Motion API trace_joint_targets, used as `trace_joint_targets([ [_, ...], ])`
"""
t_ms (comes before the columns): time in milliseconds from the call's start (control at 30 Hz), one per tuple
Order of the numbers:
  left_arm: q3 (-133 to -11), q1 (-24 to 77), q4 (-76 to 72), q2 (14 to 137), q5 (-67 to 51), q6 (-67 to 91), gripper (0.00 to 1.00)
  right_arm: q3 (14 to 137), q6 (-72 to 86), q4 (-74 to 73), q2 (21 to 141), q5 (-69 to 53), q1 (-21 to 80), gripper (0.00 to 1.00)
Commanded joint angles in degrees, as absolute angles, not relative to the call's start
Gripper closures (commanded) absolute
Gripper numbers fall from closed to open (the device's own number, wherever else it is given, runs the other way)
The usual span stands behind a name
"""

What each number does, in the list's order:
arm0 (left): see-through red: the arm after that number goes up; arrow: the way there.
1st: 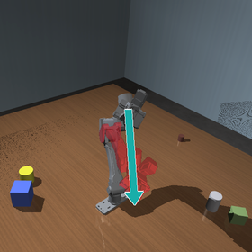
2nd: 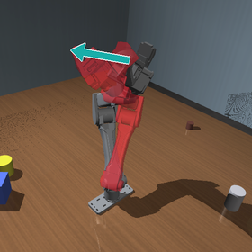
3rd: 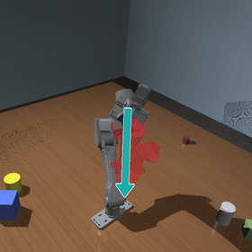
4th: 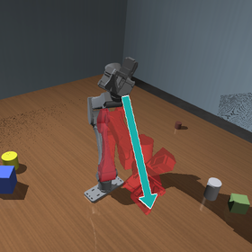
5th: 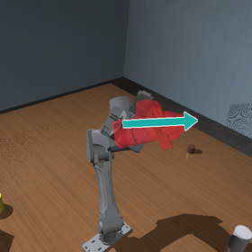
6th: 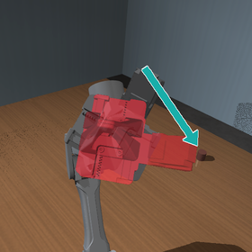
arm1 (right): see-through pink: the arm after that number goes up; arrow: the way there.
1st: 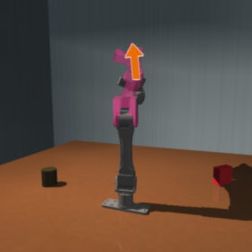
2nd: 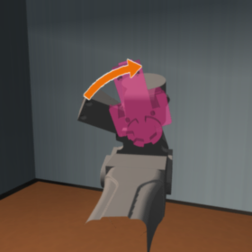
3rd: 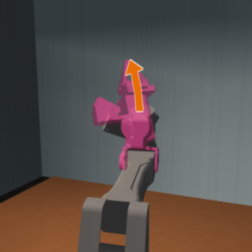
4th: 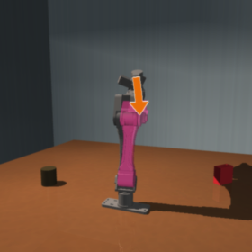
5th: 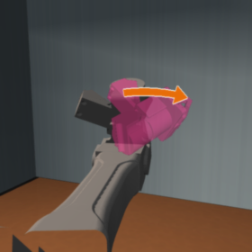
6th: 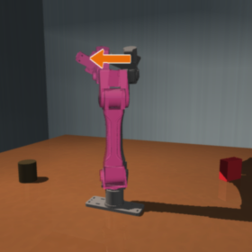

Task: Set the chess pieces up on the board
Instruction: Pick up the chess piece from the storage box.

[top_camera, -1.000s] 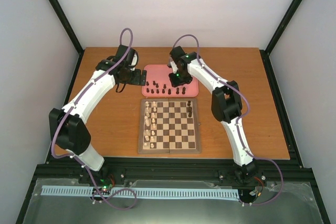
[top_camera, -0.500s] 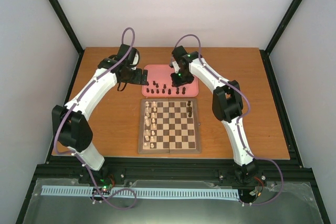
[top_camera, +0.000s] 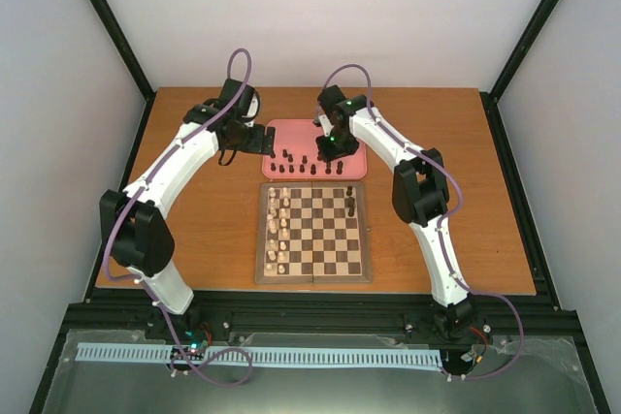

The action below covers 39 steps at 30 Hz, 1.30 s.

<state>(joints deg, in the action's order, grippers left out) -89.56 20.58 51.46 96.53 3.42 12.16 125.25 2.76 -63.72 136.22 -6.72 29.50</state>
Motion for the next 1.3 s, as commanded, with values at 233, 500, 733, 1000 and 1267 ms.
trace_joint_targets([
  [233, -92.61, 21.01, 52.21, 96.78, 2.92, 11.61, 0.00, 125.51, 2.24, -65.52, 135.71, -5.52, 30.53, 0.65],
  [500, -92.37, 21.01, 52.21, 96.55, 2.85, 11.60, 0.00, 125.51, 2.50, -65.61, 136.25, -4.89, 31.11, 0.65],
  [733, -92.20, 21.01, 52.29, 96.16, 2.90, 11.51, 0.00, 125.80, 3.43, -66.27, 137.41, -2.76, 31.03, 0.65],
  [1000, -92.20, 21.01, 52.30, 96.16, 2.99, 11.40, 0.00, 127.17, 3.11, -66.53, 138.67, -4.84, 30.94, 0.65],
  [1267, -92.28, 21.01, 52.22, 96.46, 2.90, 11.42, 0.00, 127.07, 2.99, -66.62, 138.96, -5.48, 30.94, 0.71],
])
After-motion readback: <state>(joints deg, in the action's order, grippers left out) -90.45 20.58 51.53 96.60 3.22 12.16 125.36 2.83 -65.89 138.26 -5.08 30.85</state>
